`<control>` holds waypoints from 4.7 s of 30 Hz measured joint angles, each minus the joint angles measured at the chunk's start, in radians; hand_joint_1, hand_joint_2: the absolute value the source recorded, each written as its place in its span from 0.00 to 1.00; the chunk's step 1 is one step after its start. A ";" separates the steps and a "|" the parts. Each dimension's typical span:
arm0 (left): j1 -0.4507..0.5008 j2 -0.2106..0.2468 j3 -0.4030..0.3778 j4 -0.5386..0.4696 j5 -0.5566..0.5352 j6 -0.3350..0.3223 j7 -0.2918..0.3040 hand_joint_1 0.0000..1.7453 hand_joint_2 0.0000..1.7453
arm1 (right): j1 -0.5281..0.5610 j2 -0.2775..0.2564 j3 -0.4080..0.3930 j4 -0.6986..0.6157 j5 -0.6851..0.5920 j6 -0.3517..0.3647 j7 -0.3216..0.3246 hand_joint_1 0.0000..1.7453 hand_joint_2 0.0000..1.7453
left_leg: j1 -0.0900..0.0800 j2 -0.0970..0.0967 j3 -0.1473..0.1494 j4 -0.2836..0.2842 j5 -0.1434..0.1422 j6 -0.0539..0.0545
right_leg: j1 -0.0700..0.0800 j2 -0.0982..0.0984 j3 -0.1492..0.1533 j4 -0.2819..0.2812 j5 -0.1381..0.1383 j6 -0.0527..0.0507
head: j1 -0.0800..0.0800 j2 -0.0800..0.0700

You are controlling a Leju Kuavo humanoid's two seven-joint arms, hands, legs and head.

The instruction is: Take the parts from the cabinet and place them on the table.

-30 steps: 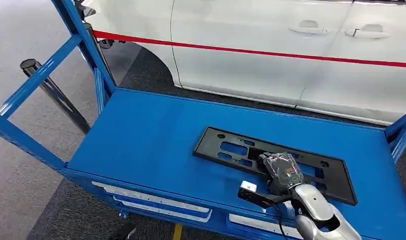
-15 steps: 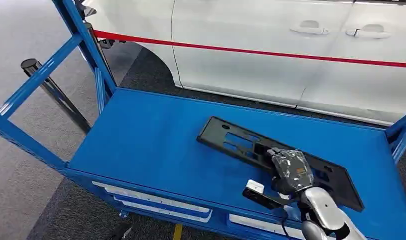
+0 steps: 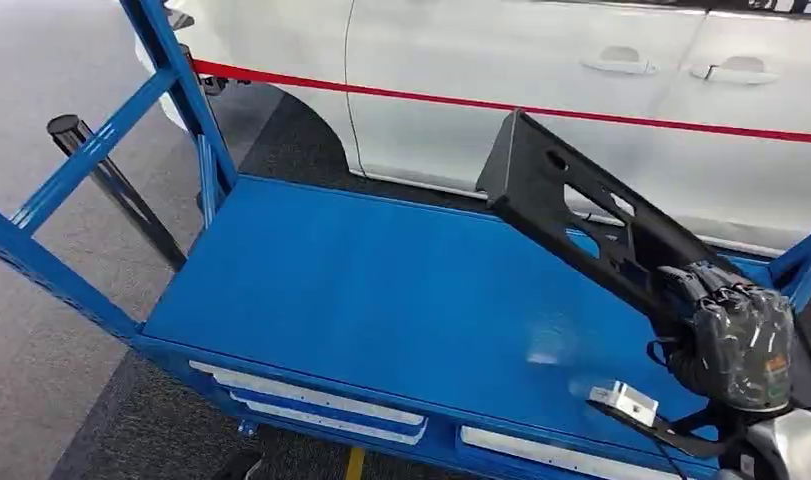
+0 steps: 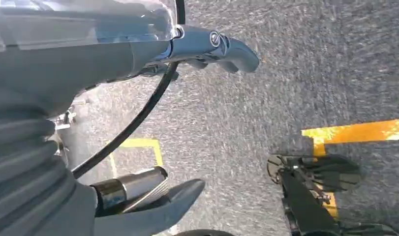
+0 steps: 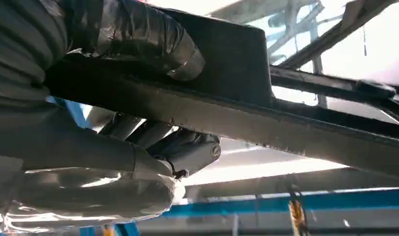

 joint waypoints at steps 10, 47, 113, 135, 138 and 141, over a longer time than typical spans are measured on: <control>0.004 0.004 -0.003 0.000 -0.016 -0.002 0.030 0.00 1.00 | 0.070 -0.037 -0.015 -0.004 0.020 -0.010 -0.009 1.00 1.00 | 0.006 -0.008 -0.049 0.088 -0.041 -0.045 | -0.018 -0.003 0.060 -0.083 0.048 -0.001 | 0.002 0.000; 0.013 0.037 -0.007 0.001 -0.011 -0.040 0.026 0.00 1.00 | 0.155 -0.032 -0.032 -0.099 0.123 0.038 0.052 1.00 1.00 | -0.004 0.005 -0.252 0.332 -0.128 -0.062 | -0.013 -0.009 0.070 -0.109 0.052 -0.051 | 0.000 0.000; 0.030 0.025 -0.013 0.034 -0.038 -0.024 -0.011 0.00 1.00 | 0.011 0.045 0.134 -0.087 0.164 0.141 0.169 1.00 1.00 | 0.001 0.003 -0.152 0.306 0.014 -0.072 | -0.014 -0.020 0.017 -0.119 0.106 -0.046 | -0.003 0.000; 0.023 0.011 -0.054 0.054 -0.025 -0.013 -0.051 0.00 1.00 | 0.342 -0.160 -0.255 -0.278 -0.015 0.105 0.067 1.00 1.00 | -0.016 0.007 -0.204 0.090 0.107 -0.043 | -0.011 -0.019 0.177 -0.146 -0.013 -0.043 | -0.003 0.000; 0.024 0.011 -0.056 0.054 -0.019 -0.014 -0.051 0.00 1.00 | 0.355 -0.172 -0.283 -0.288 -0.026 0.119 0.059 1.00 1.00 | -0.009 0.005 -0.236 0.229 -0.082 -0.067 | -0.010 -0.017 0.133 -0.145 0.025 -0.058 | -0.004 0.000; 0.017 0.012 -0.057 0.054 -0.014 -0.014 -0.051 0.00 1.00 | 0.355 -0.173 -0.300 -0.288 -0.032 0.126 0.053 1.00 1.00 | -0.006 0.005 -0.235 0.385 -0.096 -0.077 | -0.009 -0.017 0.078 -0.134 0.065 -0.054 | -0.004 0.000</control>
